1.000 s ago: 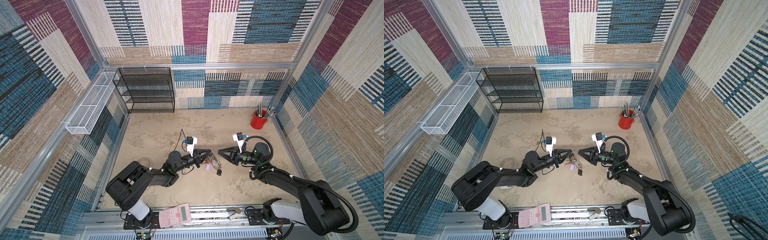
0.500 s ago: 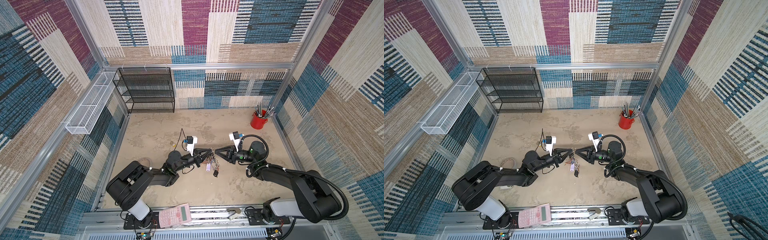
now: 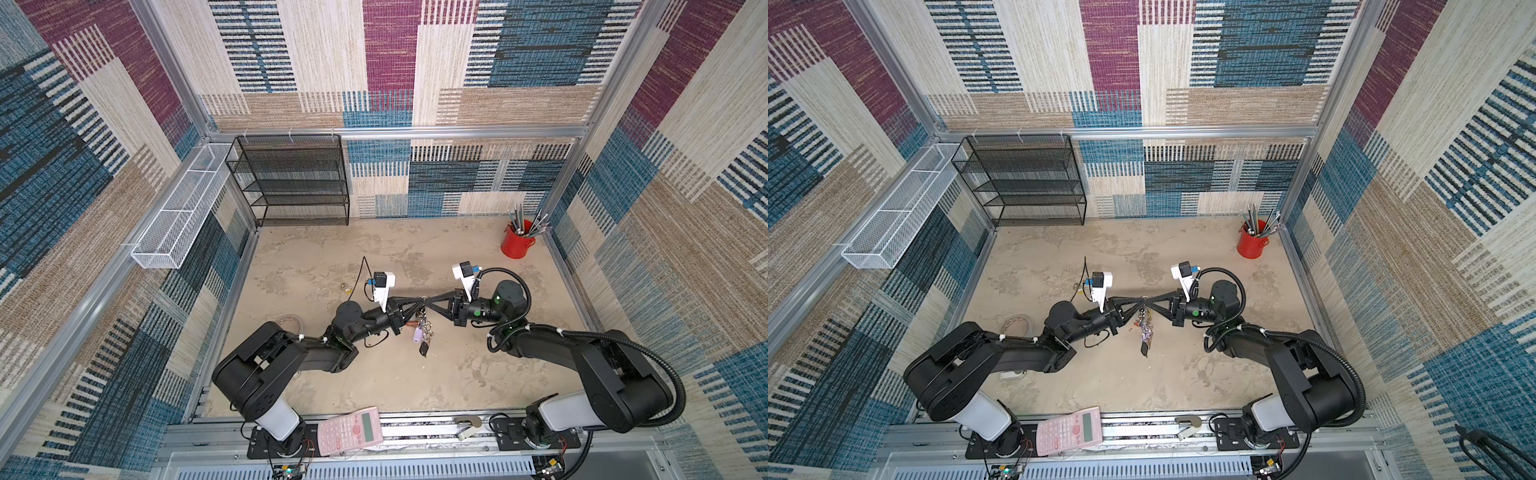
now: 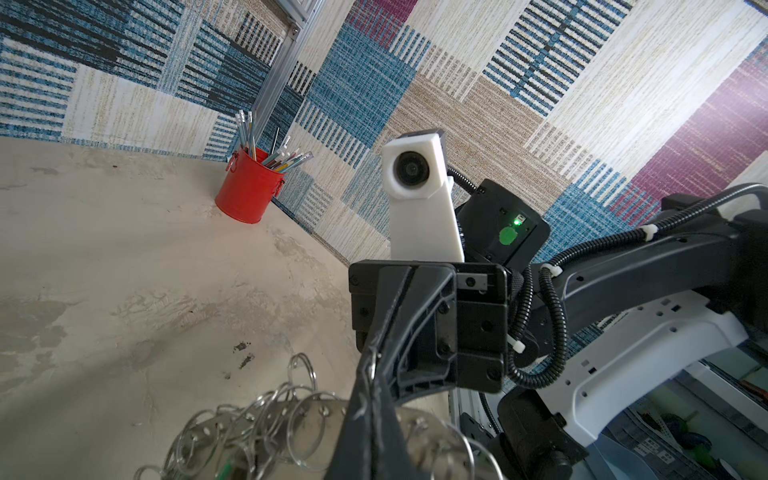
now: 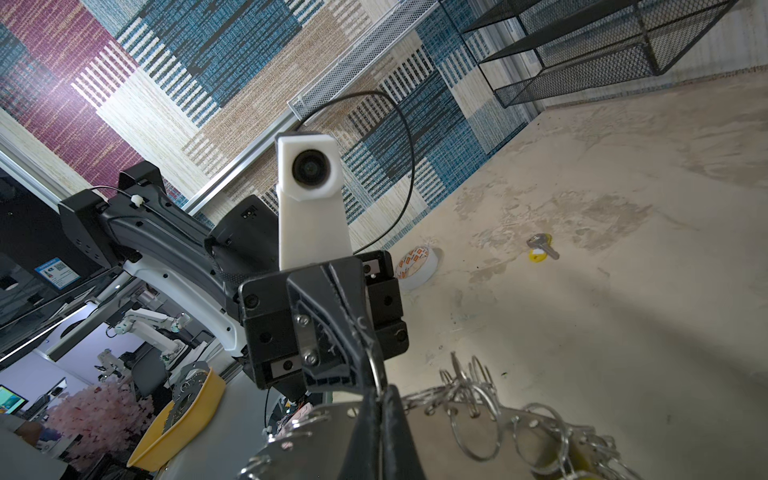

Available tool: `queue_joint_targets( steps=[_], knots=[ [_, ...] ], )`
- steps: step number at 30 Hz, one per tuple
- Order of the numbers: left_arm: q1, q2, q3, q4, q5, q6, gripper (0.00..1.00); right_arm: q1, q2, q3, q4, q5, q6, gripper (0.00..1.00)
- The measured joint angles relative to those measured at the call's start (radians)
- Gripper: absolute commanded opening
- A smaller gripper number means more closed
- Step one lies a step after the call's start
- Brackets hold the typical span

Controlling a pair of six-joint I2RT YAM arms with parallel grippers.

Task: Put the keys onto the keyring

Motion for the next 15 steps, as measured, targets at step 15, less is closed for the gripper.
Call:
queue_joint_targets(
  steps=[15],
  knots=[
    [0.135,-0.053,0.02,-0.096,0.183,0.0,0.23,0.002,-0.135,0.102,-0.377,0.094,-0.175,0.0]
  ],
)
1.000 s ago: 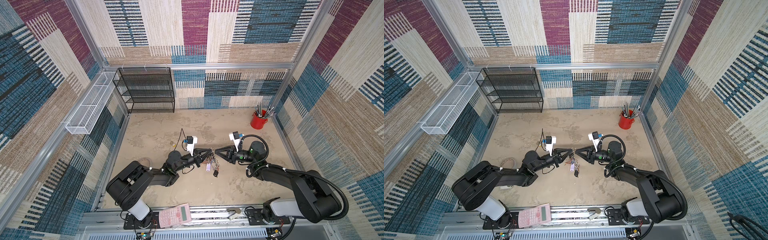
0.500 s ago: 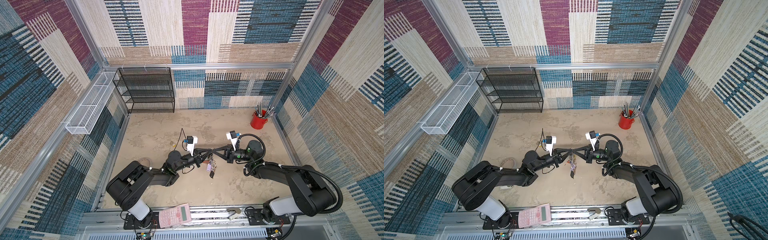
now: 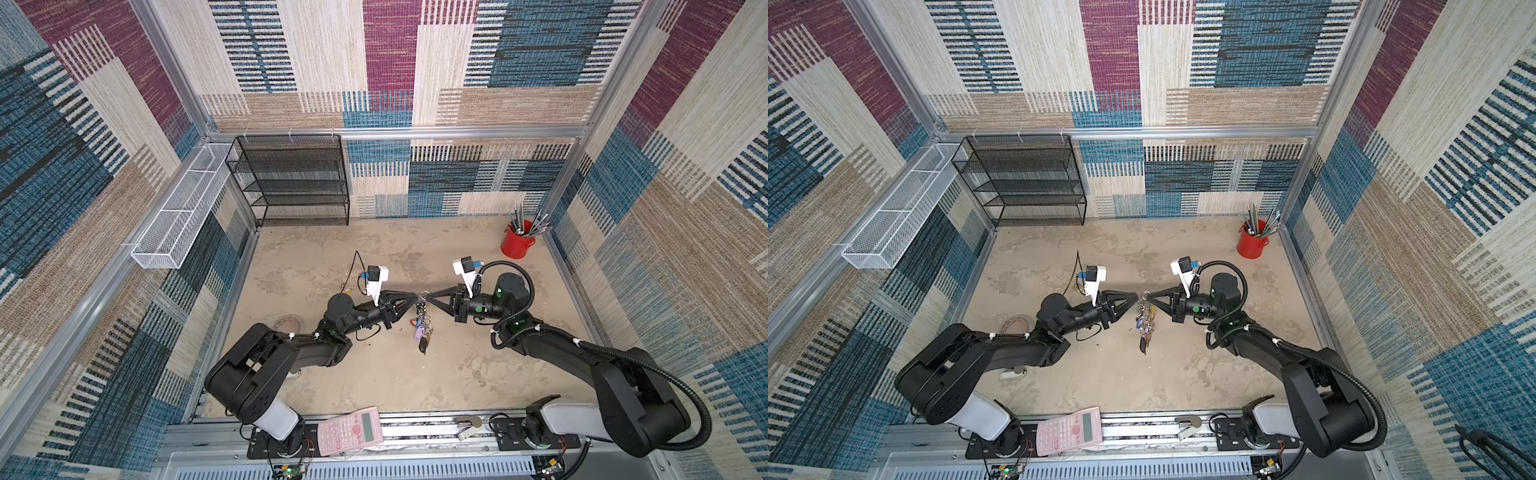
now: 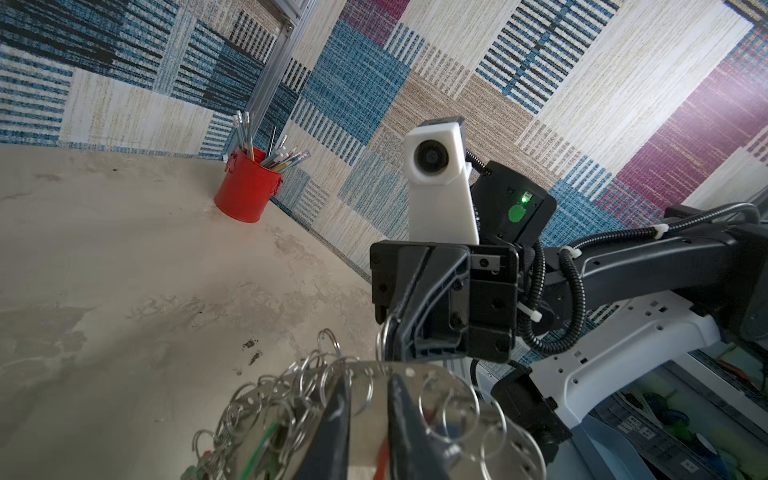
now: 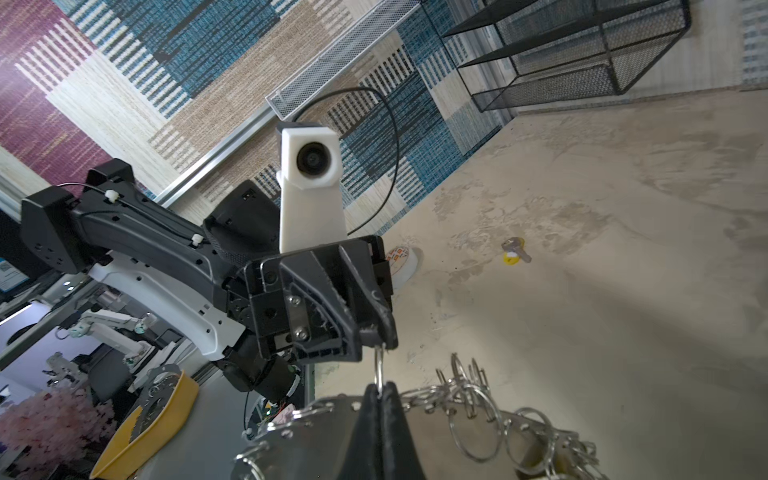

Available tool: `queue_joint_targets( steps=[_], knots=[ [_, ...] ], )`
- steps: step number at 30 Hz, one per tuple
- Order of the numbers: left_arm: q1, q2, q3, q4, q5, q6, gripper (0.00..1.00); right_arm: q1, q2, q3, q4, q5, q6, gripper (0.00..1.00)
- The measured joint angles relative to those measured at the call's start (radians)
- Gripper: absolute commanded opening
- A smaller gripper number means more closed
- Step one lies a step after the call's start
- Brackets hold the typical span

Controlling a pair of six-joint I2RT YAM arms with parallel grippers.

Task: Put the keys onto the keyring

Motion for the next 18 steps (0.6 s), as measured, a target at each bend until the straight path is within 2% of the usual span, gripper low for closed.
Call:
queue_joint_targets(
  steps=[4,10,15,18],
  knots=[
    [0.06,-0.06,0.03,-0.138,0.089,0.055,0.3,0.002,-0.018,0.069,-0.174,0.055,-0.103,0.0],
    [0.068,-0.143,0.16,-0.493,0.181,0.276,0.4,0.048,-0.014,0.138,-0.391,0.131,-0.203,0.0],
    [0.073,-0.144,0.213,-0.73,0.187,0.434,0.51,0.083,0.01,0.206,-0.517,0.167,-0.258,0.0],
    [0.089,-0.145,0.216,-0.826,0.187,0.502,0.51,0.096,0.023,0.235,-0.584,0.18,-0.286,0.0]
  ],
)
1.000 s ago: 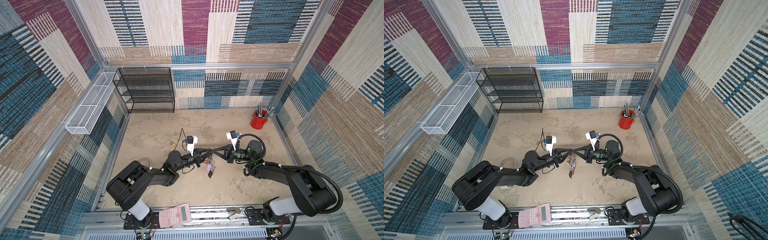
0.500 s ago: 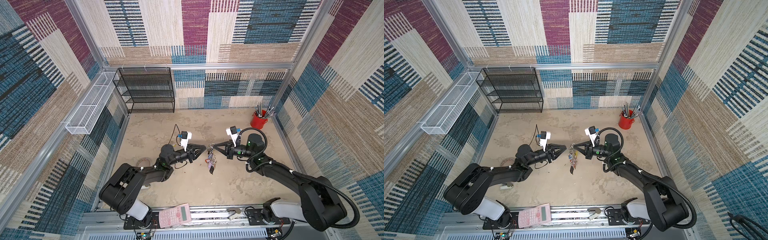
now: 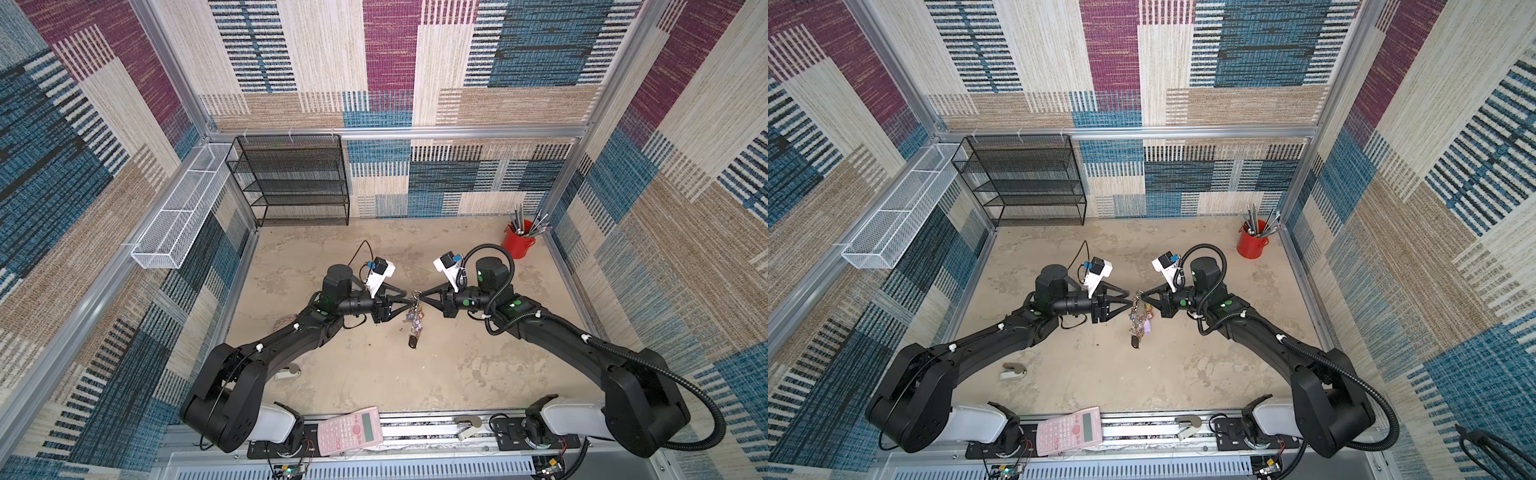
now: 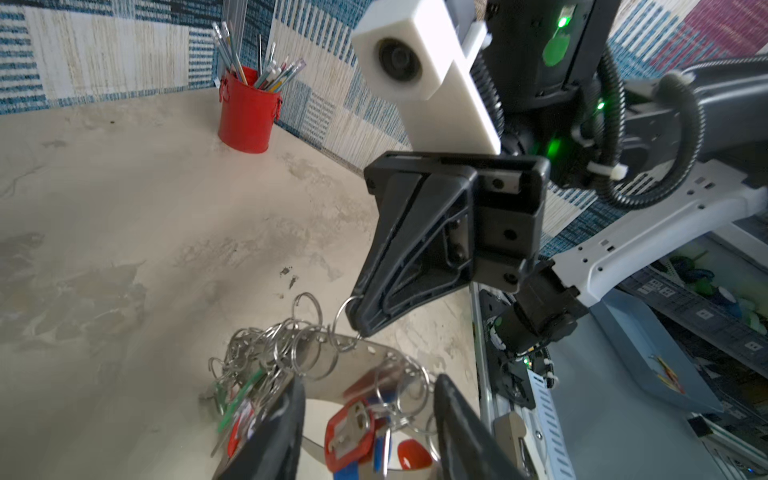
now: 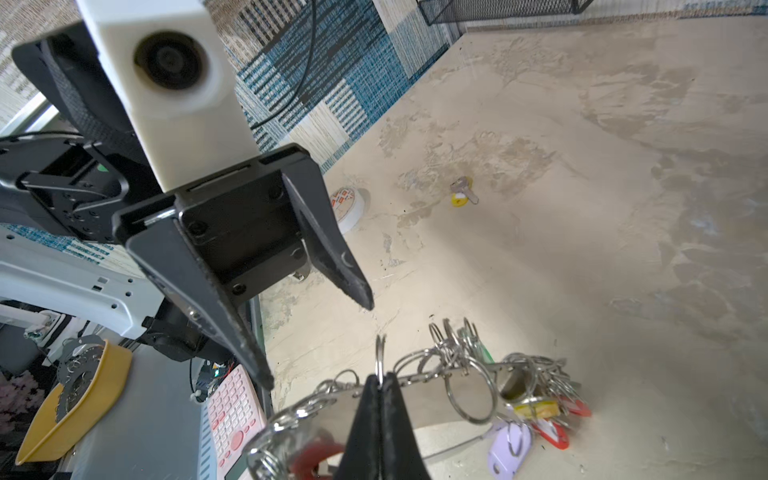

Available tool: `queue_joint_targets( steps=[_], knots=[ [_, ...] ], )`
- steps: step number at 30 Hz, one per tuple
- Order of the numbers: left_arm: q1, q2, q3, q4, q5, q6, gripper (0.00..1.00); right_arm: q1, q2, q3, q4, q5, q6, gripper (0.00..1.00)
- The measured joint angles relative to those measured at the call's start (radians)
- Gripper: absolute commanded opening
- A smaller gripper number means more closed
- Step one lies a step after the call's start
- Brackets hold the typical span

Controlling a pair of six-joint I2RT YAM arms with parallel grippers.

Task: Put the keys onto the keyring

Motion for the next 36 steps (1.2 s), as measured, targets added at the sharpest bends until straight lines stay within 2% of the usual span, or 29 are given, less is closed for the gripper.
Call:
queue_joint_targets(
  steps=[6,10,18,25,33,36],
  knots=[
    [0.019,0.005,0.019,-0.087,0.055,0.076,0.5,0.027,0.003,0.033,-0.101,0.008,-0.05,0.0],
    [0.019,0.032,0.034,-0.095,0.104,0.081,0.49,0.034,0.003,0.039,-0.132,0.009,-0.073,0.0],
    [0.019,0.054,0.034,-0.093,0.135,0.079,0.41,0.041,0.003,0.039,-0.146,-0.004,-0.085,0.0],
    [0.016,0.09,0.046,-0.06,0.158,0.067,0.41,0.042,0.003,0.032,-0.142,-0.015,-0.085,0.0],
    [-0.001,0.118,0.061,-0.032,0.179,0.048,0.31,0.043,0.003,0.027,-0.129,-0.029,-0.085,0.0],
    [-0.008,0.131,0.072,-0.032,0.179,0.048,0.23,0.043,0.004,0.027,-0.128,-0.034,-0.085,0.0]
  ],
)
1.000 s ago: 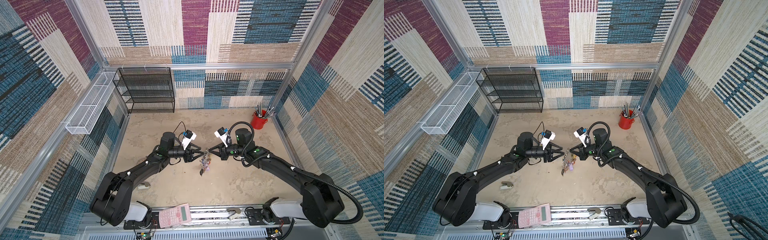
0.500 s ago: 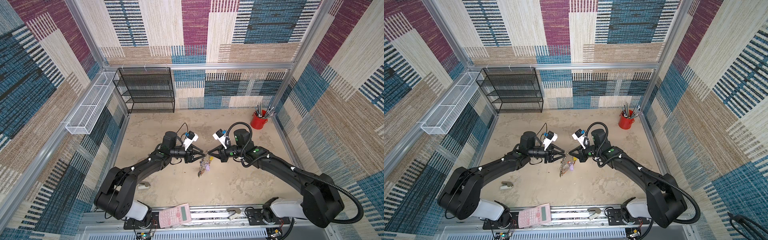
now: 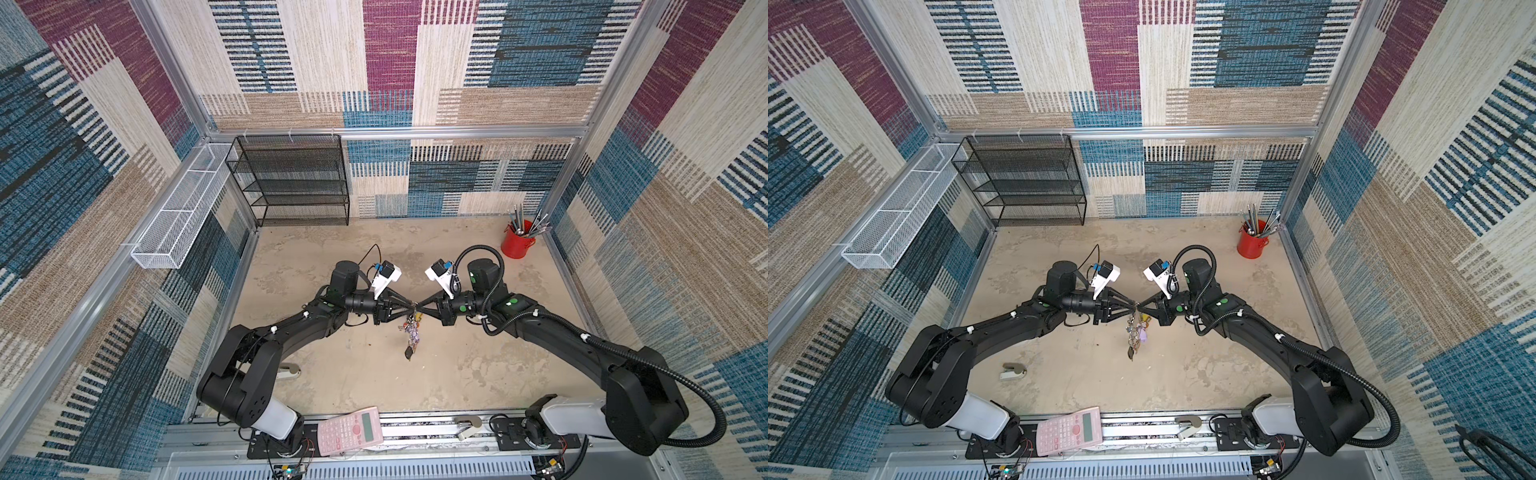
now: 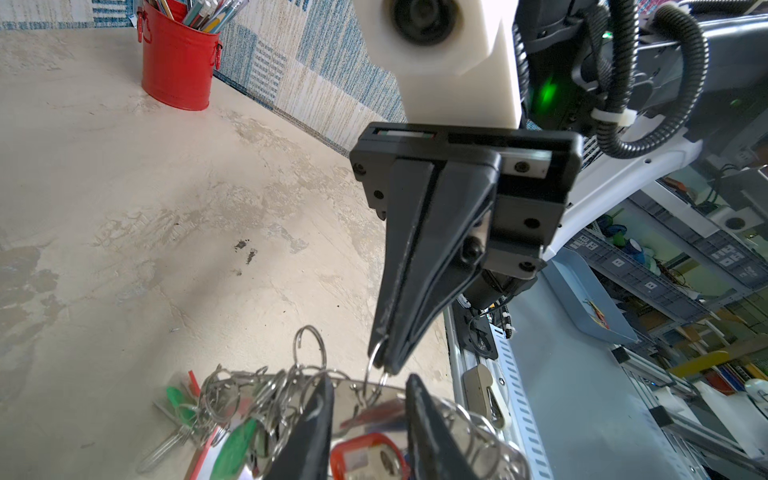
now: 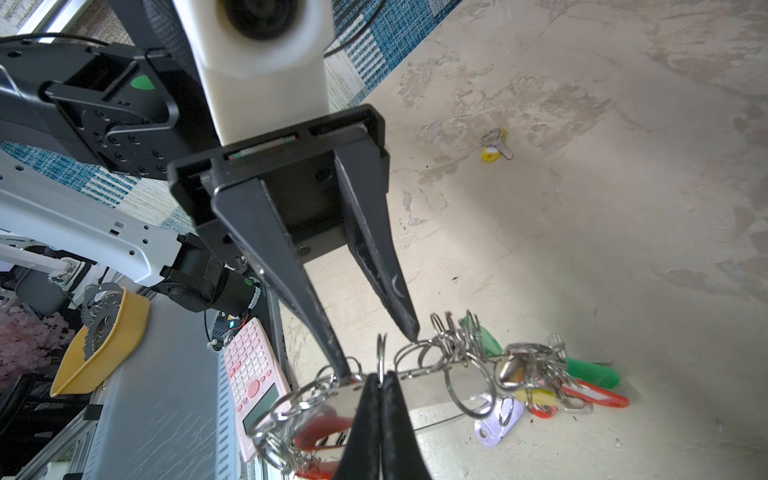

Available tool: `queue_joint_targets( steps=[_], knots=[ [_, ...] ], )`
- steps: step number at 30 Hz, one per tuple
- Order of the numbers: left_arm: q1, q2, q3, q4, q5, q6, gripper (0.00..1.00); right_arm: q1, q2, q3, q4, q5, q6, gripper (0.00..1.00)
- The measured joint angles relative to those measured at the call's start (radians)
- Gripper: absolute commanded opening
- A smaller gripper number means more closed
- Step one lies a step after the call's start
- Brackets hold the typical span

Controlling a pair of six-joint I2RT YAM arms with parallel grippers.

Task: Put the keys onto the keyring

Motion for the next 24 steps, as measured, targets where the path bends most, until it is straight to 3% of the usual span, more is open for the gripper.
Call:
queue_joint_targets(
  steps=[6,12,13,15,17,24],
  knots=[
    [-0.008,0.007,0.007,-0.004,0.008,-0.002,0.0,0.0,0.001,-0.005,-0.001,-0.005,-0.002,0.0],
    [-0.012,0.006,-0.007,0.018,0.001,-0.03,0.0,0.001,-0.006,-0.012,-0.001,-0.002,-0.011,0.0],
    [-0.012,0.004,-0.016,0.035,-0.001,-0.043,0.0,0.001,-0.009,-0.013,-0.002,0.003,-0.011,0.02],
    [-0.014,-0.006,-0.042,0.084,-0.01,-0.082,0.0,0.002,-0.018,-0.019,-0.001,0.014,-0.006,0.17],
    [-0.017,-0.014,-0.062,0.115,-0.038,-0.108,0.0,-0.001,-0.032,-0.027,0.009,0.023,0.012,0.23],
    [-0.014,-0.036,-0.137,0.232,-0.159,-0.196,0.0,-0.123,-0.15,-0.157,0.202,0.036,0.139,0.32]
  ],
)
